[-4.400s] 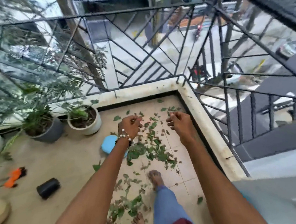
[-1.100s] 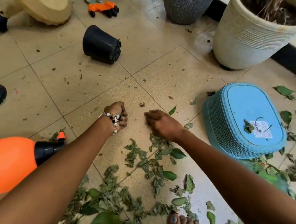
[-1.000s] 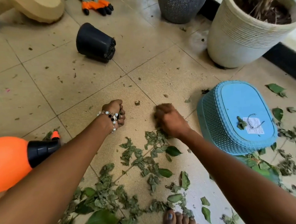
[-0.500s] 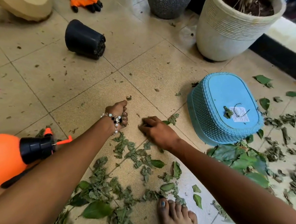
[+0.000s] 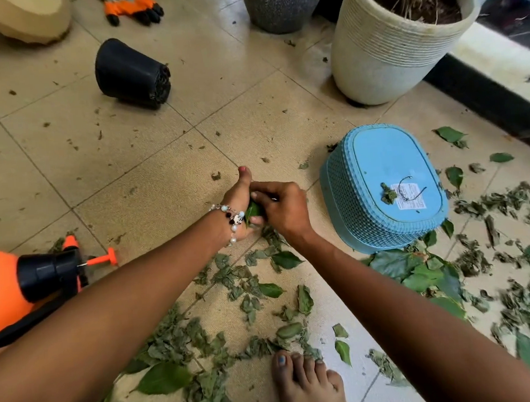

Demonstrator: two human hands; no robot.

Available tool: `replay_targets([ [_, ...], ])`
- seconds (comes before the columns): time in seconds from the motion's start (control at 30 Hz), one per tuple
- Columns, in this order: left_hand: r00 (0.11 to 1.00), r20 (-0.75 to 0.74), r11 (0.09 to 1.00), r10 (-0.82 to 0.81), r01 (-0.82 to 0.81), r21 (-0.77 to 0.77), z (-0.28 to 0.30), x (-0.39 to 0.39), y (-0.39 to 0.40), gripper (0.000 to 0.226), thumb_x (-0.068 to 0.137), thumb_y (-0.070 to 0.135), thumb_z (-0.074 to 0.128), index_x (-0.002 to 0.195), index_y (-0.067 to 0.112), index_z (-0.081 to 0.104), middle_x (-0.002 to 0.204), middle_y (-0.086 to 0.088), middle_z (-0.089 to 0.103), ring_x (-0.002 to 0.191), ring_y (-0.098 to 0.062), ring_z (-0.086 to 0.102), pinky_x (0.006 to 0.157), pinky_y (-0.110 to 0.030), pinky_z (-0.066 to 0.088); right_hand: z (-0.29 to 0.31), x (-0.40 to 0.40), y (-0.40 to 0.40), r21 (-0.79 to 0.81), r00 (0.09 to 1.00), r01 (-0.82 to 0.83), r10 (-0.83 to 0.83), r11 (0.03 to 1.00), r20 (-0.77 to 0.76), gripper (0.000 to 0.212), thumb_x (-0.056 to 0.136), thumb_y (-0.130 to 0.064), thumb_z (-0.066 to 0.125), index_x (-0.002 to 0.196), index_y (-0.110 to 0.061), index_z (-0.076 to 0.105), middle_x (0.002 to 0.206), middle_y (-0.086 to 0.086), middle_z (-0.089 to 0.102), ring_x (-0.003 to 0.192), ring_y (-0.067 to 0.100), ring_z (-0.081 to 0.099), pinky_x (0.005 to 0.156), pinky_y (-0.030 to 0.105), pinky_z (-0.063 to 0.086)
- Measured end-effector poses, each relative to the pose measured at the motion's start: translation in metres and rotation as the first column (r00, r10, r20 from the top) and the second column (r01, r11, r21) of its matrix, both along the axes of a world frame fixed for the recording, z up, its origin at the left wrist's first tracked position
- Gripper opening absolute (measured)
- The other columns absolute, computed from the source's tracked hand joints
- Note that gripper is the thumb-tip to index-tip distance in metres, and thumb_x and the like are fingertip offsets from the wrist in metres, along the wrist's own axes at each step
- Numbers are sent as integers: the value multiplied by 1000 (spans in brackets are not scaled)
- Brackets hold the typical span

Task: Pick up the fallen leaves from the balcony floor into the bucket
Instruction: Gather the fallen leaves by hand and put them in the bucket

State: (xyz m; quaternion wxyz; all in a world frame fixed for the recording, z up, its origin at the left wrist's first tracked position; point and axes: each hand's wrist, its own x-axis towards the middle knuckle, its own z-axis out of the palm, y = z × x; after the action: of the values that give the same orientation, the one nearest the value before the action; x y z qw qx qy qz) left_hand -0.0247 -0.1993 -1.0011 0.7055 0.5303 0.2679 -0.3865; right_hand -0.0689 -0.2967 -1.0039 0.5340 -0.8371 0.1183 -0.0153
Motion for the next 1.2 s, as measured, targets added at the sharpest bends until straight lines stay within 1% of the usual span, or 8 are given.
replay_targets([
  [0.07,997,28,995,66,-68,77,-1,2,-5,54,91,63,47,73,12,50,49,2,41,38,-12,37,36,-15,30,2,-1,-6,-146,961,-276,273,950,-41,25,93,-5,55,111,-11,71,98,9,75,102,10,67,98,32,48],
  [0.17,988,100,981,115,-129,144,-4,7,-6,44,95,48,54,74,9,54,47,0,50,33,-11,39,32,-14,27,9,1,-26,152,908,-393,409,907,-90,33,98,-3,46,126,-9,62,116,13,69,129,2,44,118,29,14],
  [0.27,978,119,976,170,-184,116,-4,14,-2,40,98,39,53,71,8,53,56,-4,51,37,-12,37,33,-15,22,9,-2,-47,399,987,-102,144,911,-75,27,97,-9,51,119,-12,67,126,-3,64,121,6,53,103,27,42],
  [0.37,976,65,968,206,-213,131,-10,19,7,39,99,36,52,69,11,48,50,-1,45,33,-10,31,36,-13,20,-11,-5,-63,-125,950,-164,123,979,-286,41,93,-36,61,131,-21,57,138,10,52,131,28,45,109,50,38],
  [0.53,981,-1,972,193,-191,135,-16,21,15,39,100,37,49,70,13,43,54,-1,39,27,-10,26,36,-11,23,-42,-29,-45,-508,788,-592,319,625,-526,87,85,-65,54,153,-34,11,161,15,-9,145,45,-11,116,60,0],
  [0.83,989,16,973,147,-148,174,-16,14,16,36,96,27,58,68,8,46,57,-6,43,34,-14,37,34,-13,29,-40,-31,-37,-691,784,-581,525,431,-332,31,99,-17,45,123,-12,63,127,9,55,118,27,48,93,41,48],
  [1.03,986,74,971,150,-161,178,-15,14,29,16,94,15,61,87,2,55,61,-13,60,36,-15,52,32,-14,32,-30,5,-35,-537,948,-292,312,792,-57,20,89,-3,60,104,-9,72,102,5,68,90,15,62,78,25,50],
  [1.2,987,81,972,137,-150,182,-18,15,34,17,92,16,66,90,1,59,71,-17,64,43,-16,54,33,-15,33,-37,17,-19,-593,809,-582,468,557,-355,50,94,-29,56,141,-18,43,137,18,44,125,38,41,100,55,42],
])
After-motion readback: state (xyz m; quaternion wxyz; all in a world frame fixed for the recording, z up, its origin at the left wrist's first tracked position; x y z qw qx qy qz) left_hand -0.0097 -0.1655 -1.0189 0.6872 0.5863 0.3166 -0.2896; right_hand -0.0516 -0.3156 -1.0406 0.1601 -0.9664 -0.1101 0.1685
